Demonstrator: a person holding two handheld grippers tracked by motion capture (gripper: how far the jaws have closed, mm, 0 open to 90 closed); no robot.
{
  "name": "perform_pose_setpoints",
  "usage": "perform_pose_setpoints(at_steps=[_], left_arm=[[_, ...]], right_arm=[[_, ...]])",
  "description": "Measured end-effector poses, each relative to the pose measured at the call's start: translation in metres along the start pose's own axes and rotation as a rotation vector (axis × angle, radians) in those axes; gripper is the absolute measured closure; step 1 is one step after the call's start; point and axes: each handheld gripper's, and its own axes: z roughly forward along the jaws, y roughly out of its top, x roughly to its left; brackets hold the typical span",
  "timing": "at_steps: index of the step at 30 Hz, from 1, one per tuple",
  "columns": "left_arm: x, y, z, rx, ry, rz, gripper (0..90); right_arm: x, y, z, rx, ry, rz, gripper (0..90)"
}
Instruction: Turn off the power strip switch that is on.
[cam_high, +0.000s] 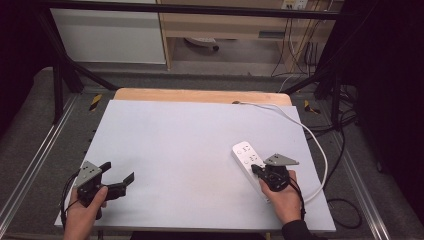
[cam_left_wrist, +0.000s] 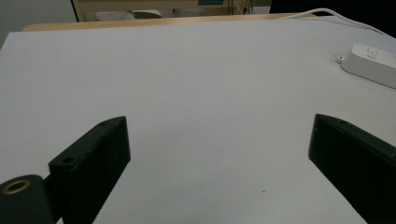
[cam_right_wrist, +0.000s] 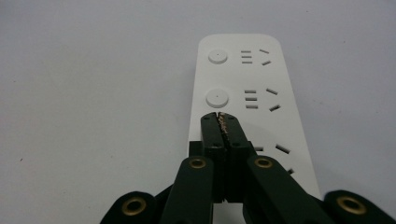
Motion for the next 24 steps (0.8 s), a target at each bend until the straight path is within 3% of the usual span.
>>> perform_pose_setpoints(at_steps=[24], left_arm=[[-0.0001, -0.0001, -0.0001, 0.000, 0.004, 0.002, 5.4]], right_arm=[[-0.0007, -0.0020, 0.0024, 0.004, 0.001, 0.012, 90.0]])
